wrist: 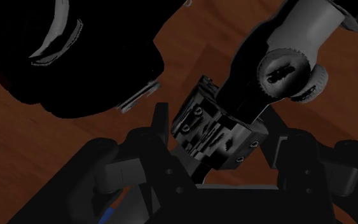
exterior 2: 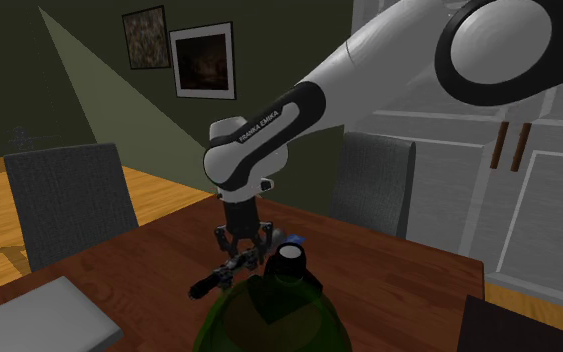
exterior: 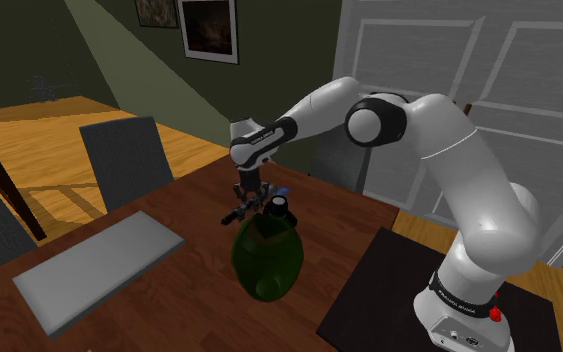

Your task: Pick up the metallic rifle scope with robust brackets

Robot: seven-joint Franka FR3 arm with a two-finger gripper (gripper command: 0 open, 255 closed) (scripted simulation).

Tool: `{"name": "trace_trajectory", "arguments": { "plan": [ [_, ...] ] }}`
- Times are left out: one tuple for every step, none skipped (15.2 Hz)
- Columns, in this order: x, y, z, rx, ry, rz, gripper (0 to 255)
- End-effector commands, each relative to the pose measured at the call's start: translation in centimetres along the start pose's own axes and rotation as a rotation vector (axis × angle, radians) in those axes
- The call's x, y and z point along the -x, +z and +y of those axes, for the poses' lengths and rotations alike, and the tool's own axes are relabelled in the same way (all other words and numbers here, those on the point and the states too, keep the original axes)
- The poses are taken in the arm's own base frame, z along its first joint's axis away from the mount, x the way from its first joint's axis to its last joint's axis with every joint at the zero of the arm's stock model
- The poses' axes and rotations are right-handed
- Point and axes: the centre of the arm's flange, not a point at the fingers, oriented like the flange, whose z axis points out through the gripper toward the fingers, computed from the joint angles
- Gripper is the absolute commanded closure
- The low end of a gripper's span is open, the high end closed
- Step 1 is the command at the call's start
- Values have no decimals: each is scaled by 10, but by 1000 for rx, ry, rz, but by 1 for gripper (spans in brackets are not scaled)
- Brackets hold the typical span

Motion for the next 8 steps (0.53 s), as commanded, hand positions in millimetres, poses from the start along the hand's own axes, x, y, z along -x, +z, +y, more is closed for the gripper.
{"name": "trace_trajectory", "arguments": {
  "plan": [
    [1,-11,1,0,0,0,255],
    [1,-16,2,0,0,0,255],
    [2,-21,3,0,0,0,255],
    [2,-27,3,0,0,0,255],
    [3,-32,4,0,0,0,255],
    [3,-37,5,0,0,0,255],
    [3,-38,5,0,0,0,255],
    [3,-38,5,0,0,0,255]
  ]
}}
